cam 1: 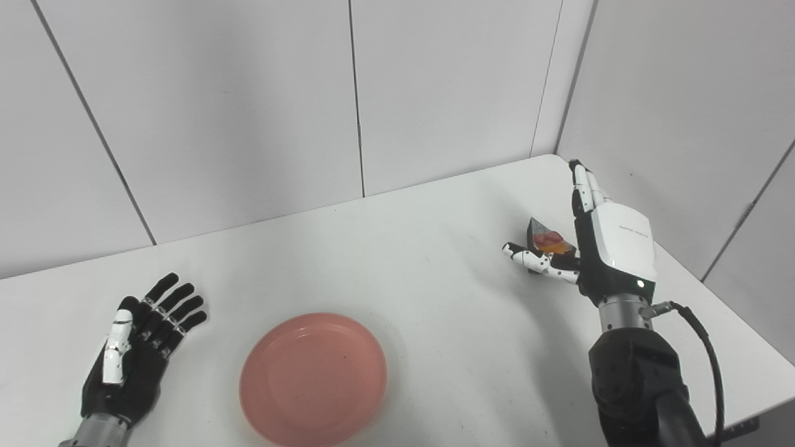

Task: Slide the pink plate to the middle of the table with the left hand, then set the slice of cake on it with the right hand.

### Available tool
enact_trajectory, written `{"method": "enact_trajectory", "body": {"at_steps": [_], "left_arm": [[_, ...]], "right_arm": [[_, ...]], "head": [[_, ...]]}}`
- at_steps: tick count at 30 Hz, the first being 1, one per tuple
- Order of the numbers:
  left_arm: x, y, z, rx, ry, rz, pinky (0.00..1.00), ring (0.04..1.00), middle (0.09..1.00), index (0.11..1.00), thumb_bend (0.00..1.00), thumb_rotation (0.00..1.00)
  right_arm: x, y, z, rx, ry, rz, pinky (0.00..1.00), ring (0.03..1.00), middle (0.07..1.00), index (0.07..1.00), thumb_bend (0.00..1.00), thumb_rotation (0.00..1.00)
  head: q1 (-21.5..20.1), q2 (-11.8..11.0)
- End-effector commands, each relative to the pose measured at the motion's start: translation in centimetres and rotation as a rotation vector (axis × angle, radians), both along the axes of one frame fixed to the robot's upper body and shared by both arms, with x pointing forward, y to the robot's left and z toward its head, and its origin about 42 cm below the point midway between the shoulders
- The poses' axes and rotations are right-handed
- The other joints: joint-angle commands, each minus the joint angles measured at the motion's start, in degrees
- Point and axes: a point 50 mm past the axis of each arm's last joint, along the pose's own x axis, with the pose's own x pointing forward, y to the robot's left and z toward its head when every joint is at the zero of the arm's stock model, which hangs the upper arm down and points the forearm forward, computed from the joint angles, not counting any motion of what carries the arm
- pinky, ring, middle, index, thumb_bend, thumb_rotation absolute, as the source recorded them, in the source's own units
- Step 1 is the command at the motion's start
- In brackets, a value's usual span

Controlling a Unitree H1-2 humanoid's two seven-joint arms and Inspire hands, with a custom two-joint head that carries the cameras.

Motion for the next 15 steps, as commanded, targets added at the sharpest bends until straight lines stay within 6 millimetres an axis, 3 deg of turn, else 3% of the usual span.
{"method": "enact_trajectory", "body": {"at_steps": [1,15], "left_arm": [[-4.8,2.4,-7.3,0.015,0.221,0.042,0.76,0.788,0.799,0.79,0.57,0.85],[-4.7,2.9,-7.1,0.021,0.205,0.031,0.75,0.777,0.786,0.776,0.57,0.85]], "right_arm": [[0.2,-0.9,0.8,-0.007,-0.013,-0.046,0.81,0.928,0.982,1.0,1.0,0.64],[2.5,-3.3,-1.0,0.016,0.103,-0.112,0.84,0.966,1.0,1.0,1.0,0.61]], "head": [[-0.2,0.2],[-0.4,1.1]]}}
